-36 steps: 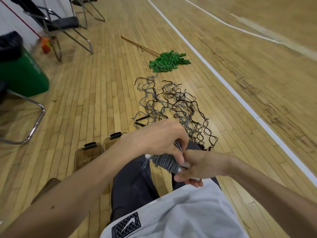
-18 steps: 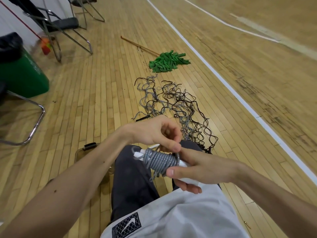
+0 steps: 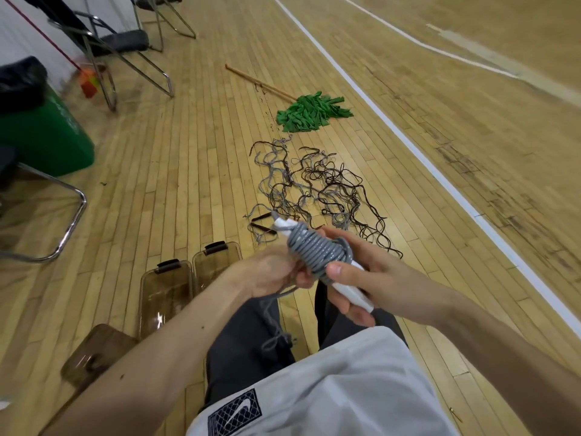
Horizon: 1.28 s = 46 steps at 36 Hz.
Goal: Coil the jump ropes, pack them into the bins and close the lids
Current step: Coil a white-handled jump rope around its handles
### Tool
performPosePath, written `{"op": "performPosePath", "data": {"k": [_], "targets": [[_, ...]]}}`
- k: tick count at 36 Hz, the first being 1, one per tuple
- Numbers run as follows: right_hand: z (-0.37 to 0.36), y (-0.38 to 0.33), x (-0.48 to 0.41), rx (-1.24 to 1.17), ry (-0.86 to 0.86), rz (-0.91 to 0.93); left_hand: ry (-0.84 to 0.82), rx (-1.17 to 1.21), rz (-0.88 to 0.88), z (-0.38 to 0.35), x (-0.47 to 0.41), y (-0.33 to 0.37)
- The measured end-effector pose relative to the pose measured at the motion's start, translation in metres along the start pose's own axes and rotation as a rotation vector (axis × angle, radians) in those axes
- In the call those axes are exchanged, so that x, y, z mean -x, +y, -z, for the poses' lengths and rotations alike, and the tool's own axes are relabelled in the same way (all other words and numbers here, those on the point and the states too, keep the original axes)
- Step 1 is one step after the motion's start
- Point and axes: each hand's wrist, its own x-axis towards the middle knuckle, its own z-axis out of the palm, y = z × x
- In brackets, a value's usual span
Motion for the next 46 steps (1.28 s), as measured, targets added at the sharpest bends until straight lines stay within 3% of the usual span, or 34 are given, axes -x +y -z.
{"op": "performPosePath", "data": {"k": [11, 17, 21, 25, 29, 34, 46], "targets": [[0.011, 0.006, -0.009, -0.095, 0.120, 0.023, 0.100, 0.107, -0.098, -0.021, -0.002, 0.008], [0.032, -0.001, -0.010, -0.080, 0.241, 0.063, -0.056, 0.083, -0.054, -0.021, 0.005, -0.007], [0.045, 0.006, -0.009, -0.002, 0.310, 0.031, -0.066, 0.054, -0.051, -0.018, 0.010, -0.012], [0.047, 0.021, -0.012, 0.160, 0.337, -0.023, -0.053, -0.147, -0.063, -0.025, 0.012, -0.008], [0.043, 0.029, -0.017, 0.246, 0.368, -0.059, -0.004, -0.599, -0.146, -0.035, 0.019, 0.003], [0.038, 0.033, -0.021, 0.301, 0.340, -0.090, 0.029, -0.900, -0.178, -0.030, 0.027, 0.024], [0.016, 0.034, -0.017, 0.417, 0.132, -0.175, 0.058, -1.167, -0.360, -0.002, 0.021, 0.056]]}}
